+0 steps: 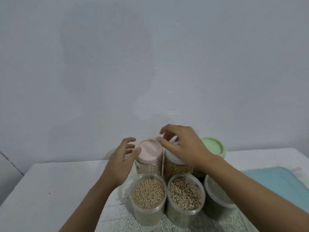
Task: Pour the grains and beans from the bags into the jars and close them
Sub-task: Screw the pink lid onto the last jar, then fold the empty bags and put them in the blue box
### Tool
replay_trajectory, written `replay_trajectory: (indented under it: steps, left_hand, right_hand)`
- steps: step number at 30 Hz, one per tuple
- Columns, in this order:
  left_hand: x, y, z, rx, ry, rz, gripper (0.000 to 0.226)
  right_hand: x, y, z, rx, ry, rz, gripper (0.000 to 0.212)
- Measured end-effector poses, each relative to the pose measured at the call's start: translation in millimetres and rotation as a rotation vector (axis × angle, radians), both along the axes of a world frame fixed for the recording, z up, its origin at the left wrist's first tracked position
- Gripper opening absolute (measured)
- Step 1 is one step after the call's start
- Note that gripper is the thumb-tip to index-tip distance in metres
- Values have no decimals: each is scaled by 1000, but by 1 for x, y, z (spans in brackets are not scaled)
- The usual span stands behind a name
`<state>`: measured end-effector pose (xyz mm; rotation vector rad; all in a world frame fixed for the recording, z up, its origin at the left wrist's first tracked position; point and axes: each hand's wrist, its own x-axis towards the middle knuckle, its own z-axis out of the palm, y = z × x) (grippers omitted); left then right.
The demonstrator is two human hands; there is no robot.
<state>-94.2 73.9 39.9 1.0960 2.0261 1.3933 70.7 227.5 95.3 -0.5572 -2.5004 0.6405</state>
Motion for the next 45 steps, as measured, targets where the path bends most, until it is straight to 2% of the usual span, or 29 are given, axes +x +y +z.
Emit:
replay_trajectory:
  steps: [3, 8, 14, 18, 25, 33, 39, 43, 45]
  left_hand:
    - [19, -16, 8, 112, 155, 74, 12]
    - [52, -32, 13, 192, 192, 21, 10]
    - [91, -44, 4, 158, 148, -62, 12]
    - [121, -38, -4, 150, 176, -76, 14]
    - [192, -8, -10, 172, 206, -47, 17]
    - [280, 44, -32, 157, 159, -143, 16]
    - [307, 69, -36, 140, 219, -124, 14]
    - [318, 82, -36, 152, 269, -150, 15]
    - [329, 91, -39, 152, 236, -177, 14]
  right_hand:
    - [35, -12, -3, -104, 244, -101, 12]
    - [79, -30, -19, -254, 433, -251, 16]
    - [128, -25, -49, -300, 477, -467, 18]
    - [152, -10, -67, -330, 427, -466, 14]
    - [205, 16, -83, -413, 375, -326, 18]
    - [283, 56, -102, -367, 254, -244, 18]
    - [316, 87, -124, -129, -24, -245, 2]
    - [335, 102, -134, -39, -90, -255, 11]
    - [345, 112, -137, 4, -99, -253, 13]
